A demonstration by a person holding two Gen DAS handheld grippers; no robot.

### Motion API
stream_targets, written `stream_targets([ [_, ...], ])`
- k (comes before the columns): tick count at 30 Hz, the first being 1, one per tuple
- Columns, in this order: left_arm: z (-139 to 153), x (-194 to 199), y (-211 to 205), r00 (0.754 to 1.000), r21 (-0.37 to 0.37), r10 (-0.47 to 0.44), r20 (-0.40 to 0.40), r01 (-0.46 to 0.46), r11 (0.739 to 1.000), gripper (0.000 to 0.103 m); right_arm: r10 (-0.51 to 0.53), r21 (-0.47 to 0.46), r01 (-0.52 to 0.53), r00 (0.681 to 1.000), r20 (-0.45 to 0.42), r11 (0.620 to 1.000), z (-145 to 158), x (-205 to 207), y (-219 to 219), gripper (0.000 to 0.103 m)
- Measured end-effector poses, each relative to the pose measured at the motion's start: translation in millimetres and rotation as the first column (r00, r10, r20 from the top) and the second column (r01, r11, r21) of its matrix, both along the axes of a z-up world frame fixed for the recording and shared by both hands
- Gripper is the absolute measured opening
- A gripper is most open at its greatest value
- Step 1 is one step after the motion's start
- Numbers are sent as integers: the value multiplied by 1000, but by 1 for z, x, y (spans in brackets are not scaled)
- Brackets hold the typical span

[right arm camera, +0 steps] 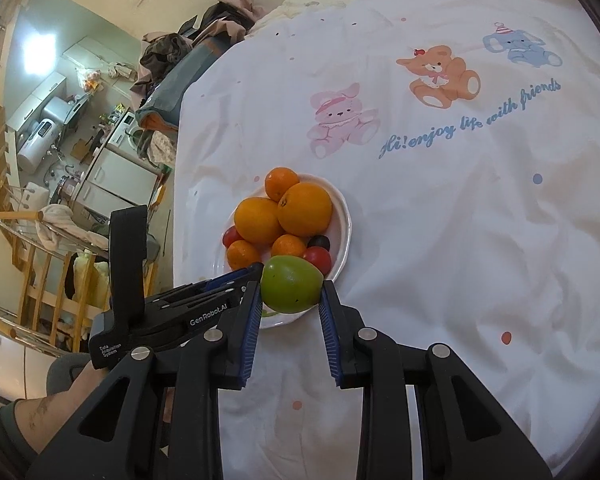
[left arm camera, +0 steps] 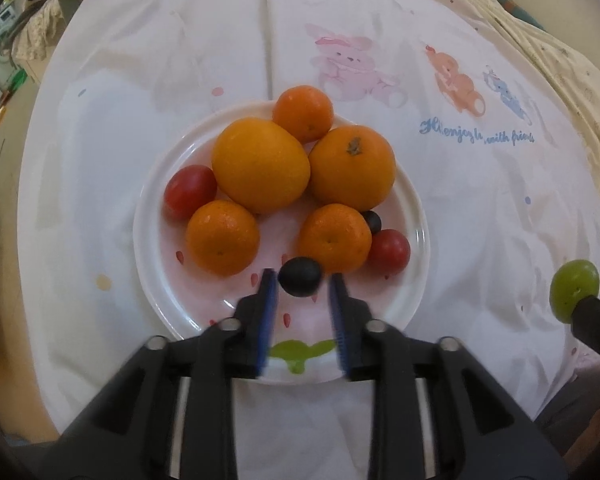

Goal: Organize fruits
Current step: 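Carry the dark grape and green tomato over the plate, then open the left gripper to drop the dark grape onto the plate, then lower the green tomato onto the plate and open the right gripper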

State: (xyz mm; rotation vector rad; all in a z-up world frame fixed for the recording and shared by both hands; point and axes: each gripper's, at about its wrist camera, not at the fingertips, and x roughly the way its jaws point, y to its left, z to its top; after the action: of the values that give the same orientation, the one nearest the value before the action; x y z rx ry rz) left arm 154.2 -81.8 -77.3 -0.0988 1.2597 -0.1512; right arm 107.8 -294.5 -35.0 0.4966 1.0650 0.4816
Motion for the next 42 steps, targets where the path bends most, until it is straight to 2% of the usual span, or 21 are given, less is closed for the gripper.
stream_targets([
  [1,1,-1,1,1000,-9,4,0,-4,1000,54,0,-1,0,1000,1,1000,0,0,0,31],
  [2,4,-2,3,1000,-21,12,5,-12,1000,71,0,-2,0,1000,-1,1000,0,0,0,31],
  [3,8,-4,5,1000,-42,18,14,-18,999,83,-1,-3,1,1000,-1,1000,0,0,0,31],
  [5,14,-8,8,1000,-75,19,18,-17,997,88,-3,-6,3,1000,-2,1000,-1,0,0,31],
  [13,40,-23,35,997,-60,69,28,-67,996,88,10,-33,-11,1000,-7,999,-5,-1,8,31],
  [18,55,-42,59,994,12,98,56,-99,995,88,48,-31,-49,998,-32,998,-13,6,21,31],
  [25,57,-55,88,982,-23,180,59,-179,984,88,138,-42,-141,989,-58,989,-28,19,56,31],
  [31,54,-50,97,971,-55,233,45,-231,971,88,204,-99,-211,976,-73,973,-49,31,90,31],
  [35,51,-48,96,971,-86,236,35,-233,969,88,236,-140,-247,967,-93,959,-60,37,107,31],
  [38,51,-46,93,970,-56,235,56,-232,971,88,256,-183,-274,960,-113,944,-69,39,116,31],
  [42,46,-43,95,968,-71,250,30,-248,966,88,257,-220,-276,960,-115,935,-74,44,121,33],
])
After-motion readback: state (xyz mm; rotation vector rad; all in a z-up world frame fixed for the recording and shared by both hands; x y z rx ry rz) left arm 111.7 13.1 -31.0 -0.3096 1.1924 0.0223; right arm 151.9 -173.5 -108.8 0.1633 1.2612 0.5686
